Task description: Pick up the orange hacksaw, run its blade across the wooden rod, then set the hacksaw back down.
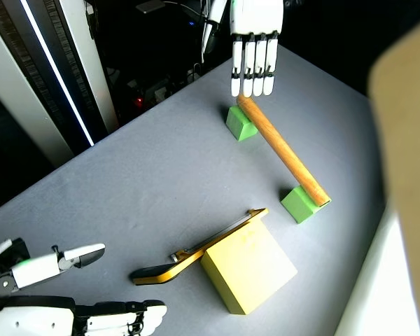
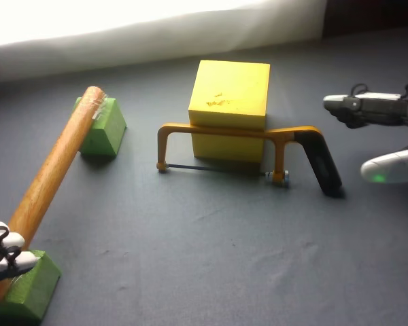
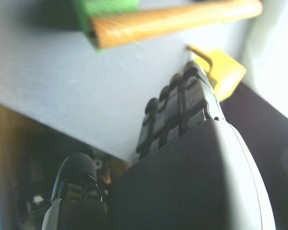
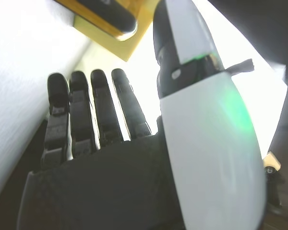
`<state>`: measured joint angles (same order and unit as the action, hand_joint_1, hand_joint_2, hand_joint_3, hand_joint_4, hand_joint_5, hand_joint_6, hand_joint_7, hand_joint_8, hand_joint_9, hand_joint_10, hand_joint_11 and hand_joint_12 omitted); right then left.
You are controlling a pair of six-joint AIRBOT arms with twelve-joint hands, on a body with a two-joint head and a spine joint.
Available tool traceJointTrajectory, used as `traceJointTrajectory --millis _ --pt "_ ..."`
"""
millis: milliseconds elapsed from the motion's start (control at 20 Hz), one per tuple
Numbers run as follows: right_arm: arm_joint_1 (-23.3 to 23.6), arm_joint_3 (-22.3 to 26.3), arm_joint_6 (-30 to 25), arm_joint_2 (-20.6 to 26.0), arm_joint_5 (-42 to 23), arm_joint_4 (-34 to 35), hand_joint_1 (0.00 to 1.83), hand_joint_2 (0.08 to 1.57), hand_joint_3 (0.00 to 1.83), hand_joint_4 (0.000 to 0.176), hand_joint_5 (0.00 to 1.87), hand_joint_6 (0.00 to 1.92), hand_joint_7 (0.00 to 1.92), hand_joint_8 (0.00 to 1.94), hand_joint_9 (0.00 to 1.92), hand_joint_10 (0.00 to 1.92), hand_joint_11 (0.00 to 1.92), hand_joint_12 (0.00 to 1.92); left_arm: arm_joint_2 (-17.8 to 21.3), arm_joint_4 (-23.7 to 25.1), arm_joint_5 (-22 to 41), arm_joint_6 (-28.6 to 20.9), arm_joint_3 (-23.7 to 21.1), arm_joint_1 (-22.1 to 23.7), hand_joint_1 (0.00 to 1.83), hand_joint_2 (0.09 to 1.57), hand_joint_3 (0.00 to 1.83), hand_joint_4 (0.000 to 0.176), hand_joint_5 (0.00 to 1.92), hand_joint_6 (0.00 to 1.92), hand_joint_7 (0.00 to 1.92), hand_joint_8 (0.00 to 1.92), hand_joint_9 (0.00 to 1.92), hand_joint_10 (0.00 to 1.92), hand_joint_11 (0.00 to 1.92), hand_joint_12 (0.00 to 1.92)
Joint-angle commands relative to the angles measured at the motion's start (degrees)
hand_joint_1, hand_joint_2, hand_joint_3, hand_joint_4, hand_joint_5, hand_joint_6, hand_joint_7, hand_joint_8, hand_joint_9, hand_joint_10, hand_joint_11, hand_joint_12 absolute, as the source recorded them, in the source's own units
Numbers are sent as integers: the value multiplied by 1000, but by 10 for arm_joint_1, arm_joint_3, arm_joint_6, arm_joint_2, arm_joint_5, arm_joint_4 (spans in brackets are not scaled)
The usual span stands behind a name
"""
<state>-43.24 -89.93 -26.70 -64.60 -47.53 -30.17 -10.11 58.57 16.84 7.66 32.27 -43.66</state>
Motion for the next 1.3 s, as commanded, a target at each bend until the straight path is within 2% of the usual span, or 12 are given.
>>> traceJointTrajectory --millis 0,350,450,500,700,800,950,1200,1250 --pt "10 -5 0 -4 -68 27 793 1099 1 0 100 3 111 1 157 2 0 579 -1 -11 7 -3 4 4 0 1224 0 0 0 0 0 0 6 2 32 20" --pt "23 -41 -7 -44 -69 2 804 1099 0 0 115 6 116 4 182 5 0 671 -24 -11 -4 -4 5 -9 0 1233 1 0 0 0 0 0 3 1 42 30" --pt "30 -61 -24 -55 -67 -21 848 1087 0 0 118 2 122 2 168 0 0 616 -32 -11 -14 -4 10 -13 0 1230 0 0 0 0 0 0 8 3 41 32" --pt "32 -65 -31 -58 -60 -27 790 1101 4 0 110 0 119 0 168 0 0 614 -35 -11 -20 -4 14 -14 8 1236 1 0 0 0 0 0 16 5 53 40" --pt "41 -75 -40 -71 -42 -33 771 1110 2 0 98 1 115 2 166 1 0 629 -39 -11 -28 -4 24 -14 0 1228 0 0 0 0 0 0 13 2 38 41" --pt "48 -77 -49 -78 -31 -39 764 1116 4 0 101 2 118 2 169 2 0 630 -39 -31 -28 -4 29 -9 19 1223 0 0 0 0 18 5 37 9 57 56" --pt "64 -85 -50 -90 -17 -52 782 1108 0 0 112 3 133 3 177 3 0 623 -40 -34 -28 -2 34 -12 0 1235 2 0 0 0 0 0 0 0 8 44" --pt "78 -94 -68 -103 -2 -78 763 1100 0 0 112 5 127 5 182 7 0 641 -42 -34 -28 -2 26 -20 0 1223 0 0 0 0 0 0 9 3 22 65" --pt "79 -94 -68 -105 1 -79 762 1109 0 0 103 1 112 5 167 4 0 590 -42 -34 -28 -2 23 -20 0 1228 0 0 0 0 0 0 1 0 12 64"
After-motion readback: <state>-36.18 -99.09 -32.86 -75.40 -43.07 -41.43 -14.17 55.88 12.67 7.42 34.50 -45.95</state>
